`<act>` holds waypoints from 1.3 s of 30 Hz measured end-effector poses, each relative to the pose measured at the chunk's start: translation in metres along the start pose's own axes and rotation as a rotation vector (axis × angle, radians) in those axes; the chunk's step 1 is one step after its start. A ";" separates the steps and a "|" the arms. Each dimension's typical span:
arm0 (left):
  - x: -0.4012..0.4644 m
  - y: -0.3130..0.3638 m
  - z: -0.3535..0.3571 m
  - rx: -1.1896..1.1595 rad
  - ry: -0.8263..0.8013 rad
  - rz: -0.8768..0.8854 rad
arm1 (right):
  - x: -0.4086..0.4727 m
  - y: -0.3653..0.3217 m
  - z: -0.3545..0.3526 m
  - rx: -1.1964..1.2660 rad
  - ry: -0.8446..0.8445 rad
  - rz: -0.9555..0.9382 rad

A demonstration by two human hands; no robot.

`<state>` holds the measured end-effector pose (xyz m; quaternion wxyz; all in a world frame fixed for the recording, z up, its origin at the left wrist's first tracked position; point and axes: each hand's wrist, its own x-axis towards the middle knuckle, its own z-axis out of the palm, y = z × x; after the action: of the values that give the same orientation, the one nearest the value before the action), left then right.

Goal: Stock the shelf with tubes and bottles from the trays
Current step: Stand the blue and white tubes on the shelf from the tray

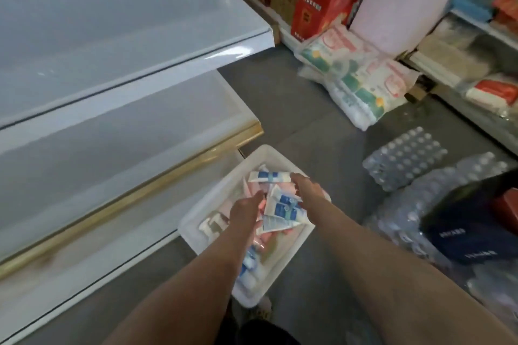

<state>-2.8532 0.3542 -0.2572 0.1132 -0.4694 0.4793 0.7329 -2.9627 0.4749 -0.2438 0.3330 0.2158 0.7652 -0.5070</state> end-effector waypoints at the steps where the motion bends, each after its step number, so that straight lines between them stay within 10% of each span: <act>1: 0.007 -0.008 0.002 0.016 -0.007 -0.027 | 0.006 0.011 -0.002 -0.014 0.015 0.021; 19: 0.067 -0.119 -0.042 0.038 0.350 -0.346 | 0.034 0.122 0.046 -0.268 -0.219 0.214; 29: 0.074 -0.142 -0.043 -0.268 0.360 -0.422 | 0.044 0.159 0.088 -0.531 -0.418 0.283; 39: 0.083 -0.161 -0.037 -0.051 0.402 -0.423 | 0.061 0.173 0.106 -0.530 -0.457 0.292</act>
<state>-2.7767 0.3838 -0.4228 0.1544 -0.6975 0.3650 0.5970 -2.8579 0.4449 -0.4259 0.6081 0.1103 0.7369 -0.2737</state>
